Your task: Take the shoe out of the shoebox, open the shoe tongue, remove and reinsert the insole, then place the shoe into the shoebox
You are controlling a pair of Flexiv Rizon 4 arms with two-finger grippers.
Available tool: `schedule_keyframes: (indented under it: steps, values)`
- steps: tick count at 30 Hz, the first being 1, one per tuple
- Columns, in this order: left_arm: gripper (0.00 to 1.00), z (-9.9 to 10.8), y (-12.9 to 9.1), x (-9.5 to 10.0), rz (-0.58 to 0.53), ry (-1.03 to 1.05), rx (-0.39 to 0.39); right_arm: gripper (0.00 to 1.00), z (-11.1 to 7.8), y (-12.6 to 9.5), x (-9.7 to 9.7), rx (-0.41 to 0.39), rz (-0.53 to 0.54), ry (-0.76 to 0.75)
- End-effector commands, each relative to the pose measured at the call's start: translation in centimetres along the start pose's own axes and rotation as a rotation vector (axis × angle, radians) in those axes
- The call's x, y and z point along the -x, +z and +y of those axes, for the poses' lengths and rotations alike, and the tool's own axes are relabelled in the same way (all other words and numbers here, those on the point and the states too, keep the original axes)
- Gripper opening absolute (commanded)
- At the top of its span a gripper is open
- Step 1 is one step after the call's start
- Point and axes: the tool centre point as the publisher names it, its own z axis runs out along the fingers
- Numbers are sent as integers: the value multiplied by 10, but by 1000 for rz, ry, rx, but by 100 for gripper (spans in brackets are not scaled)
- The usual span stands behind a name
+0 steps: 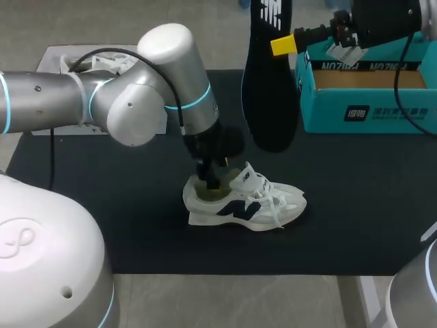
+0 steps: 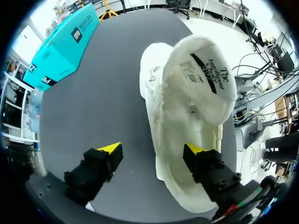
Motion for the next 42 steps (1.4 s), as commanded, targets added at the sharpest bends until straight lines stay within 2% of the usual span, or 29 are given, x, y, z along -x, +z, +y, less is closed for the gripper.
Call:
schedule_keyframes:
  steps: [1, 13, 21, 26, 29, 31, 33, 36, 42]
  values:
    - [0, 1, 10, -4, 22, 14, -11, 0, 1, 2, 1, -3, 0, 1]
    - [0, 3, 0, -27, 34, 57, -49, 0, 1, 2, 1, -3, 0, 1]
    - [0, -1, -10, -18, 53, 119, -67, 0, 1, 2, 1, -3, 0, 1]
    - [0, -9, -17, -10, 76, 192, -70, 0, 9, -14, -10, 5, -22, -2]
    - [0, -18, -20, -7, 114, 275, -81, 0, 16, -26, -19, 7, -34, -6]
    - [0, -23, -21, -4, 117, 374, -60, 0, 21, -35, -24, 8, -40, -13]
    - [0, -29, -24, 0, 161, 448, -80, 0, 24, -41, -28, 6, -46, -9]
    - [0, -37, -29, 6, 197, 649, -64, 0, 27, -49, -32, 16, -44, -18]
    - [0, -53, -44, 18, 251, 896, -61, 0, 28, -51, -37, 40, -61, -22]
